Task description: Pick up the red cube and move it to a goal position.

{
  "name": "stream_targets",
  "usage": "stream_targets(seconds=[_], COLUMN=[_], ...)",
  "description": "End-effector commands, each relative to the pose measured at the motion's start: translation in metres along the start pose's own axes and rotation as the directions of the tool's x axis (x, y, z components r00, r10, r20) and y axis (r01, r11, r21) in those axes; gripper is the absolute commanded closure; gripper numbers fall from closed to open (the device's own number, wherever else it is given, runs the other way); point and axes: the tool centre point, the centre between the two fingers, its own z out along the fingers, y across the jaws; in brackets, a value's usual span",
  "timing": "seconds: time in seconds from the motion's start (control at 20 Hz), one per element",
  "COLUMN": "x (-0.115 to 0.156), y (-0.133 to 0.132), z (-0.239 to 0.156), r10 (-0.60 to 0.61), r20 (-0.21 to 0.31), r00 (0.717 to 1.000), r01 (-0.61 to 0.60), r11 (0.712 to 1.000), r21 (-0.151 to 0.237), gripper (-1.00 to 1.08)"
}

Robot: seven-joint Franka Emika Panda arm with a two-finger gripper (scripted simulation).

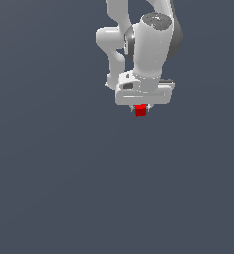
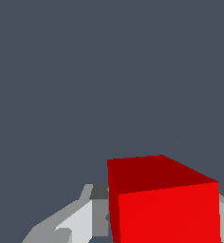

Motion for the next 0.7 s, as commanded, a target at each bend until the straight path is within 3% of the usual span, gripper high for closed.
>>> stream_targets(seconds=[0.0,0.65], x=[-0.007,-0.020], y=[-0.002,-0.007], z=[-0.019,-0.066], r10=[0.000,0.001], r20=[0.001,0.000], r00=[1.000,1.000], r01=[0.000,-0.001], r11=[1.000,1.000], r21=[0.000,0.000], gripper=[1.08,1.08])
